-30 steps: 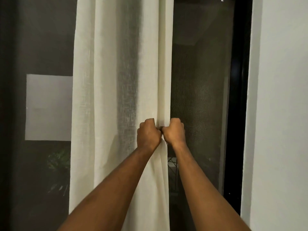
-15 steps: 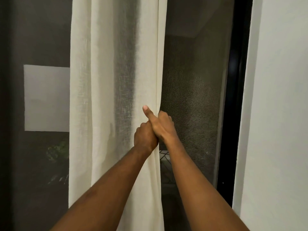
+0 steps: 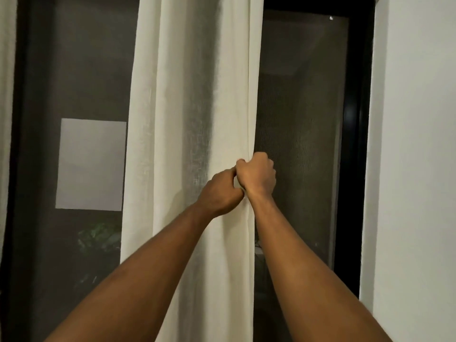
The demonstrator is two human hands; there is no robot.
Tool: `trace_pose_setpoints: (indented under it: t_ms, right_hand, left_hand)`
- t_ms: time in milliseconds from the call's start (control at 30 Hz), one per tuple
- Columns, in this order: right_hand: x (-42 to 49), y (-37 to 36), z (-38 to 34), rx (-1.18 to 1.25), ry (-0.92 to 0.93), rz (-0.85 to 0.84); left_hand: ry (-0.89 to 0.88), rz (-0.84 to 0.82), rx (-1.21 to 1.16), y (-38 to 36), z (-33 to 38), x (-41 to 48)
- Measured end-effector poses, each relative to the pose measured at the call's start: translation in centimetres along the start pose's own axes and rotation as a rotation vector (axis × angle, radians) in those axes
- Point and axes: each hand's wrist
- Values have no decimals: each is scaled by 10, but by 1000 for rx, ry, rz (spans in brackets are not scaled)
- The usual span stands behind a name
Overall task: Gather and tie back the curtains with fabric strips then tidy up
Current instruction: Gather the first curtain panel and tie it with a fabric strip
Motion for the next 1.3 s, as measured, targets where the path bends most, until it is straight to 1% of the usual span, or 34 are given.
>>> trace_pose_setpoints:
  t_ms: [67, 333, 433, 467, 567, 633, 700, 767, 833, 900, 967, 1067, 1233, 1300]
  right_hand:
    - [8, 4, -17, 11, 33, 31]
    - [41, 16, -76, -36, 140, 118]
    - [51, 18, -91, -37, 157, 146]
    - [54, 19, -97, -32, 165, 159]
    - [60, 23, -111, -23, 194, 174]
    - [63, 25, -116, -21, 204, 169]
    - [63, 25, -119, -23, 204, 162]
    - [63, 24, -121, -22, 199, 148]
    - [61, 24, -123, -18, 196, 135]
    - [60, 24, -125, -15, 200, 124]
    - [61, 25, -126, -12, 201, 121]
    - [62, 27, -130, -6, 199, 116]
    - [64, 30, -132, 7, 204, 111]
    - [65, 31, -131, 12, 200, 109]
  left_hand:
    - [-18, 56, -11, 11, 8, 10]
    - [-34, 166, 7, 49, 29, 58]
    - [-70, 244, 109, 65, 36, 67]
    - [-92, 311, 188, 72, 39, 68]
    - [-189, 591, 485, 93, 45, 72]
    - [-188, 752, 575, 108, 49, 75]
    - [-132, 840, 602, 124, 52, 78]
    - [-9, 840, 585, 137, 52, 83]
    - [109, 791, 486, 148, 54, 85]
    - [177, 728, 386, 155, 54, 86]
    - [214, 694, 325, 160, 53, 88]
    - [253, 712, 283, 165, 52, 92]
    - [233, 661, 243, 171, 53, 106]
    - [227, 671, 207, 173, 56, 114]
Point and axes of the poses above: each hand's wrist, its own x-axis towards the middle knuckle, its own y-axis out of the back of the hand, z = x × y, and after that the axes turned 1 degree about -x, right-handed
